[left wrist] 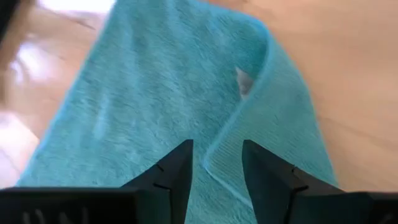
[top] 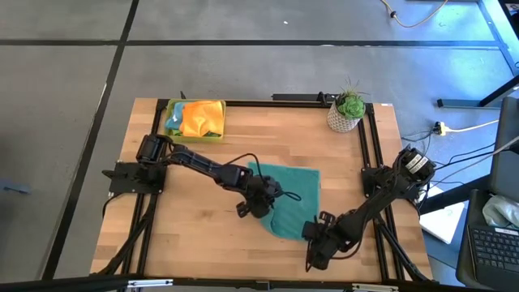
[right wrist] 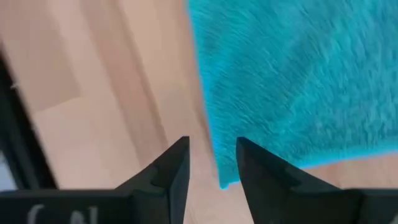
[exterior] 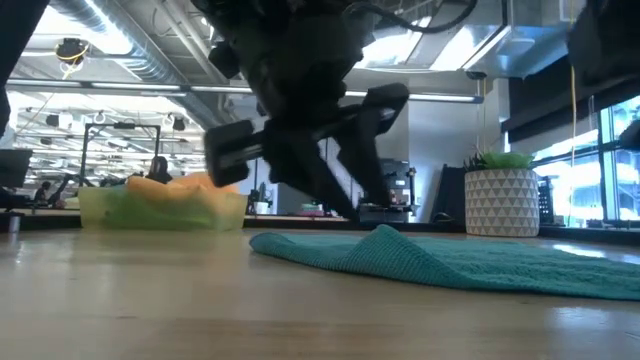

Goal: Fold microfiber towels
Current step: Fold the blue towel

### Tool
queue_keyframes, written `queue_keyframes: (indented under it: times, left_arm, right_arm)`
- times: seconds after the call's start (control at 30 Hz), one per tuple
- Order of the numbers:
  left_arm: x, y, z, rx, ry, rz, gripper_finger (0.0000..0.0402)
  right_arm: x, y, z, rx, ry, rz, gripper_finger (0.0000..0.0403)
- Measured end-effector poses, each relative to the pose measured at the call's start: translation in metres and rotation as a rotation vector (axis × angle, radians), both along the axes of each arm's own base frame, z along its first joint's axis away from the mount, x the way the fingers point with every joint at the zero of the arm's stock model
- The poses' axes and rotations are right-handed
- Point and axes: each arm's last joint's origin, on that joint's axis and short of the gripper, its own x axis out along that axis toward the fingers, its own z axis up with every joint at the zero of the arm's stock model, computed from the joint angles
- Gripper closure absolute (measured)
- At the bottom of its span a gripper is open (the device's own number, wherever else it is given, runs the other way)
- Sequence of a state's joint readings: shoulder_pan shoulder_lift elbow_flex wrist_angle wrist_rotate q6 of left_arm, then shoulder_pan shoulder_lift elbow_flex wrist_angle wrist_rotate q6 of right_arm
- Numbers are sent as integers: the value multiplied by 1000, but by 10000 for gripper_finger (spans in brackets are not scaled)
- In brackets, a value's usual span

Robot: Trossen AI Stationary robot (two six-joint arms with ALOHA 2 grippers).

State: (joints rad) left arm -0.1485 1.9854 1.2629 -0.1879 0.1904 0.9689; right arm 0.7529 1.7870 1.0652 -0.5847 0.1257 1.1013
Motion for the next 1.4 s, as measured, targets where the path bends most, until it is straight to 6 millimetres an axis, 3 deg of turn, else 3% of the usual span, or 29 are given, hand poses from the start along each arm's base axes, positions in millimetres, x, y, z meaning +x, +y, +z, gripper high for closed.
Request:
queue_keyframes:
  times: [0.17,0.33,0.57,0.83,1.03,1.17,1.27,1.4]
  left_arm:
    - [3,1,2,-70,-7,46,270]
    - [2,-7,-4,-74,11,21,271]
    - [3,-19,-20,-75,43,91,271]
    - [5,-17,-19,-104,49,289,271]
    - [2,-16,-21,-86,80,335,271]
    - [2,-16,-21,-85,80,334,271]
    - [3,-15,-21,-86,80,337,271]
    - [2,-15,-21,-85,81,341,271]
  right_arm:
    - [1,8,19,-64,-10,48,270]
    - [-1,19,33,-182,-151,36,269]
    - [-24,21,9,-205,-50,134,269]
    - [-35,9,-16,-227,-28,141,269]
    - [-33,16,-6,-136,-3,156,269]
    - [-28,24,7,-114,-105,164,269]
    - [-25,28,3,-144,-173,188,269]
    - [-27,25,-12,-174,-121,220,269]
